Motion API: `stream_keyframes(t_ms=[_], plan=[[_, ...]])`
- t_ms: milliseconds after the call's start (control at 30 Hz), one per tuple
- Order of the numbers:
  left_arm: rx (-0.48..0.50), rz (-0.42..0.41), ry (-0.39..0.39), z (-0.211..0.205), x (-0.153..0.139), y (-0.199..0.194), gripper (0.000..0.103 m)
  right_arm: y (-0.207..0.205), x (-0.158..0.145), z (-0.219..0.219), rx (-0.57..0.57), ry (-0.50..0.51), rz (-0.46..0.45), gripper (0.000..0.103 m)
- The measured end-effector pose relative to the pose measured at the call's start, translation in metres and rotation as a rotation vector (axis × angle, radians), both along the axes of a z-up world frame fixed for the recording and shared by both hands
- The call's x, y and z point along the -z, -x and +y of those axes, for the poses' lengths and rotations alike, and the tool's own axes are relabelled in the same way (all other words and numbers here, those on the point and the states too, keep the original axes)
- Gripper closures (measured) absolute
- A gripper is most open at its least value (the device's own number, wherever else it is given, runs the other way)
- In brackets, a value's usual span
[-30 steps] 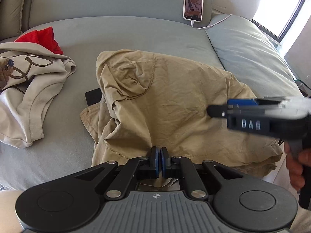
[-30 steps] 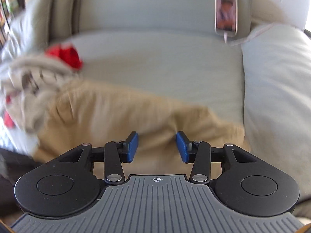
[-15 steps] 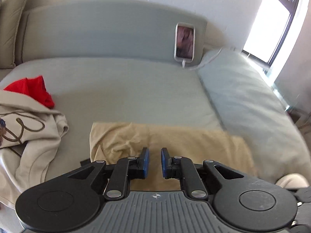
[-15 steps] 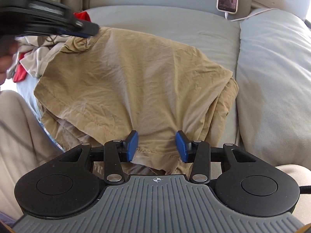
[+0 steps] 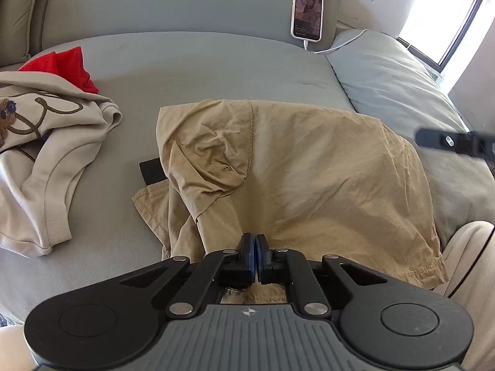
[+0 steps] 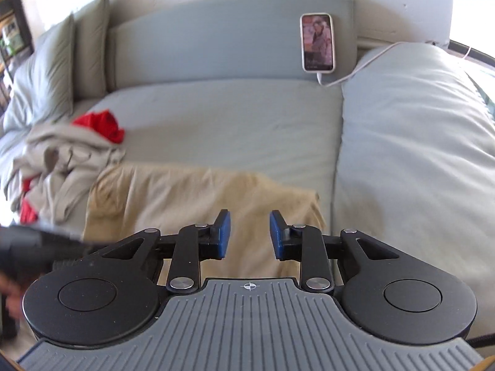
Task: Fold clothes
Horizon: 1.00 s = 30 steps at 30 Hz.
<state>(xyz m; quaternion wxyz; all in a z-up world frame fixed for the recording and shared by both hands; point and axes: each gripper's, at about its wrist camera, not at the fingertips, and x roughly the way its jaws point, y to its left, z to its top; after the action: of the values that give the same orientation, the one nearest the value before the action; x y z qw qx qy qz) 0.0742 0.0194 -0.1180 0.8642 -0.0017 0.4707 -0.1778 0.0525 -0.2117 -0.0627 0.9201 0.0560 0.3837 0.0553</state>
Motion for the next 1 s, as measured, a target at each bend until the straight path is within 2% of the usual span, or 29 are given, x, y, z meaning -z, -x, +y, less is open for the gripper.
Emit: stream_keyframes(t_ms=[100,133,267,300,333,400,500,600,700,800,833,933,1000], plan=[[-0.004,-0.009,-0.013,-0.001,0.000,0.002,0.094,-0.033,0.009,0.017,-0.048,0.009,-0.077,0.073],[-0.007,-0.009,-0.014,-0.001,-0.001,0.002,0.094,-0.043,0.017,0.022,-0.048,0.033,-0.070,0.073],[-0.007,-0.012,-0.019,-0.001,0.000,0.001,0.094,-0.069,0.048,0.031,-0.012,0.170,-0.022,0.074],[-0.006,-0.013,-0.018,-0.001,0.000,0.001,0.094,-0.070,0.056,0.028,0.043,0.261,0.031,0.072],[-0.005,-0.014,-0.018,-0.001,0.000,0.001,0.094,-0.069,0.063,0.018,0.080,0.285,0.070,0.072],[-0.003,-0.015,-0.017,-0.001,0.001,0.001,0.094,-0.058,0.070,-0.016,0.160,0.206,0.131,0.075],[-0.002,-0.014,-0.015,0.000,0.001,0.001,0.094,-0.052,0.063,-0.047,0.272,0.249,0.234,0.077],[-0.010,-0.018,-0.011,0.000,0.002,0.001,0.094,-0.036,0.039,-0.060,0.292,0.137,0.166,0.076],[-0.009,-0.019,-0.023,-0.002,0.001,0.001,0.094,-0.024,0.016,-0.032,0.159,0.084,0.032,0.074],[-0.008,-0.021,-0.036,-0.004,0.001,0.001,0.094,-0.024,0.010,0.006,-0.007,0.033,-0.022,0.074],[-0.007,-0.022,-0.040,-0.005,0.000,0.002,0.094,-0.024,0.013,0.018,-0.052,0.032,-0.018,0.073],[-0.004,-0.022,-0.045,-0.005,0.000,0.003,0.094,-0.032,0.043,0.037,-0.098,0.118,0.106,0.070],[0.004,-0.021,-0.050,-0.004,-0.001,0.006,0.094,-0.019,0.058,0.027,-0.077,0.102,0.175,0.070]])
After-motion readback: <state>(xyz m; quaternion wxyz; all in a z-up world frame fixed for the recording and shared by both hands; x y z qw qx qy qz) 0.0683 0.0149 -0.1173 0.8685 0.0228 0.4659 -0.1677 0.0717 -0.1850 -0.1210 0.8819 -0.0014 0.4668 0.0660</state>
